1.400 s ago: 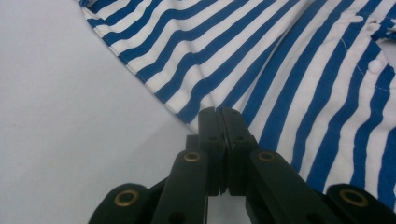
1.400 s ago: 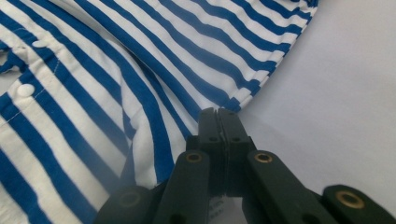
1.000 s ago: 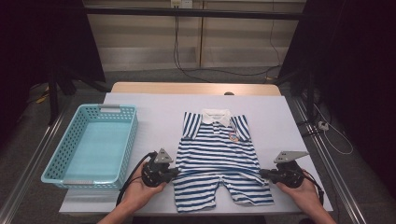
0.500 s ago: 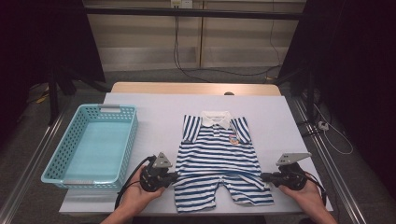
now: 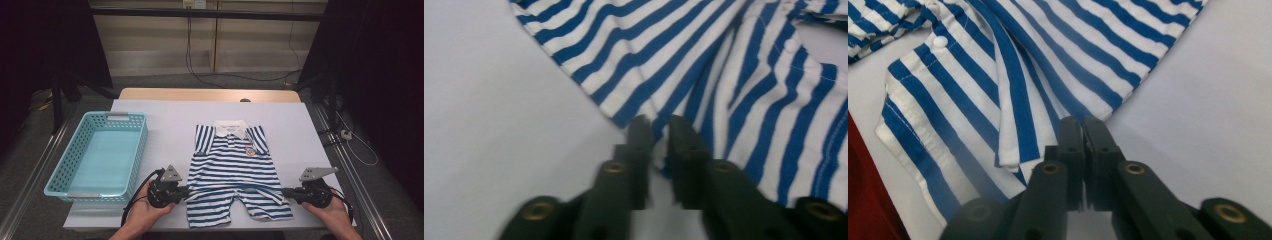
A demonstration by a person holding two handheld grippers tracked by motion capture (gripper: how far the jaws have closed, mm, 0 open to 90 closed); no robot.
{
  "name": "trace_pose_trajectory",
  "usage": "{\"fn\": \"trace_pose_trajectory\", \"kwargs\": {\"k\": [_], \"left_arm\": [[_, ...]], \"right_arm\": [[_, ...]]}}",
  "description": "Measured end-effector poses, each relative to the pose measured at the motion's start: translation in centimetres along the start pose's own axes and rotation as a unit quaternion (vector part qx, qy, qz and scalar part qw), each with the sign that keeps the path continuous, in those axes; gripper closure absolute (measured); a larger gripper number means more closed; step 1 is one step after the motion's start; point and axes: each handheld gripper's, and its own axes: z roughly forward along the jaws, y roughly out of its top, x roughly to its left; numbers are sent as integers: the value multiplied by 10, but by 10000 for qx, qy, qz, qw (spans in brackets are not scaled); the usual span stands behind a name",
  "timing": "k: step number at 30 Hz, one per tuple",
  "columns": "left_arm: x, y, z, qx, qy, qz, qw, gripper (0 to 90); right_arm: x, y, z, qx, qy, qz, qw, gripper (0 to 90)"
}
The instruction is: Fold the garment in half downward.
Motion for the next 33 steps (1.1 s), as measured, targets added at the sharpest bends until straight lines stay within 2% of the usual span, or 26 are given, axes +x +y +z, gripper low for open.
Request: {"fn": "trace_pose_trajectory", "kwargs": {"k": [2, 3, 6, 9, 11, 12, 14, 17, 20, 21, 22, 23, 25, 26, 27, 28, 29, 30, 32, 33], "left_arm": [[2, 0, 0, -106, 177, -91, 9997, 561], [3, 1, -1, -140, 200, -98, 9997, 493], [6, 4, -2, -348, 243, -171, 9990, 387], [7, 9, -1, -548, 327, -110, 9979, 283], [8, 13, 0, -668, 351, -163, 9970, 208], [8, 15, 3, -779, 324, -239, 9961, 186], [9, 22, 4, -857, 394, -303, 9951, 178], [10, 32, 8, -1005, 462, -227, 9936, 119], [16, 37, 9, -1203, 476, -373, 9909, 98], [17, 39, 10, -1330, 461, -489, 9888, 96], [19, 41, 10, -1338, 615, -485, 9879, 97], [21, 43, 11, -1440, 698, -508, 9858, 104], [25, 47, 13, -1558, 741, -525, 9836, 107], [26, 49, 15, -1670, 742, -574, 9815, 111], [29, 51, 17, -1733, 762, -520, 9805, 112], [31, 53, 19, -1777, 770, -498, 9798, 120], [32, 56, 20, -1801, 758, -562, 9791, 134], [35, 58, 21, -1703, 828, -478, 9807, 134], [36, 61, 23, -1762, 777, -562, 9797, 123], [38, 63, 23, -1752, 748, -554, 9801, 109]], "right_arm": [[-1, 1, 0, -138, -52, -43, 9999, 774], [-1, 1, -1, -192, -41, -19, 9998, 745], [-2, 4, -1, -370, -94, 21, 9993, 568], [-4, 8, -1, -660, -120, 85, 9977, 444], [-5, 12, -1, -816, -207, 172, 9963, 298], [-5, 14, -1, -854, -184, 317, 9957, 262], [-9, 17, 0, -989, -152, 399, 9942, 239], [-13, 25, 2, -1069, -266, 477, 9928, 124], [-17, 28, 3, -1154, -330, 454, 9917, 79], [-19, 29, 3, -1143, -291, 480, 9919, 53], [-21, 31, 3, -1152, -288, 549, 9914, 55], [-24, 32, 3, -1181, -310, 586, 9908, 73], [-30, 36, 4, -1230, -389, 660, 9894, 72], [-33, 39, 5, -1277, -451, 710, 9882, 72], [-36, 41, 6, -1324, -483, 708, 9875, 73], [-39, 44, 7, -1322, -460, 686, 9878, 80], [-42, 47, 8, -1316, -441, 706, 9878, 89], [-46, 48, 10, -1311, -468, 745, 9875, 98], [-51, 51, 13, -1352, -618, 764, 9859, 107], [-52, 52, 13, -1362, -658, 780, 9854, 107]]}}
